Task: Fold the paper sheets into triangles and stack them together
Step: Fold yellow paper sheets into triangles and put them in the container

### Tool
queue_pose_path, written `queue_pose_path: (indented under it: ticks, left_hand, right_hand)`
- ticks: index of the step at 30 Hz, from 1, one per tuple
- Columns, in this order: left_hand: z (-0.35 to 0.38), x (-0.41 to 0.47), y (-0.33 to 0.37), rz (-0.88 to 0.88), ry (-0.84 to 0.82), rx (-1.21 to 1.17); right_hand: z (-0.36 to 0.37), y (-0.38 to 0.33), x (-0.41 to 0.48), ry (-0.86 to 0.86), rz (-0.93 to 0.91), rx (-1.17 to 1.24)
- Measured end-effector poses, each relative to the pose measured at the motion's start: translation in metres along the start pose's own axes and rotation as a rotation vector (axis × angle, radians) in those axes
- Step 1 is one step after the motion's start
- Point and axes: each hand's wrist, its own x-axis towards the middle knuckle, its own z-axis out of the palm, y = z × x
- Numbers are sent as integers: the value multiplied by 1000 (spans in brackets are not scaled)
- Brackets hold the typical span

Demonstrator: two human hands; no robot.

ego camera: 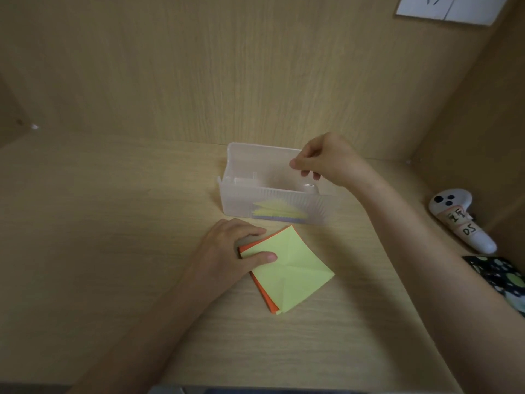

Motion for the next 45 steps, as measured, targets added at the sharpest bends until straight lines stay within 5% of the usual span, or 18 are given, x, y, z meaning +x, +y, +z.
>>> queue_pose_path:
  ticks: [5, 12, 25, 29, 36, 42, 45]
  left_hand:
    - [3, 1, -5, 31, 2, 29]
    - [1, 2, 0, 28, -39, 16]
    - [-1, -1, 1, 86, 65, -48]
    - [-5, -3, 6, 124, 141, -160]
    - [-17, -6, 27, -58, 214, -592]
    - [-21, -1, 37, -142, 102, -612]
    - [-24, 0, 36, -199, 47, -680]
  right_hand:
    - [17, 14, -74, 1, 4, 164]
    - [61, 48, -101, -99, 139, -135]
    - [72, 50, -109, 128, 43, -164]
    - [69, 50, -106, 173, -8, 6]
    - [48, 33, -102, 16, 25, 503]
    - [51, 31, -102, 21, 11, 575]
    - [49, 36, -104, 170, -207, 408]
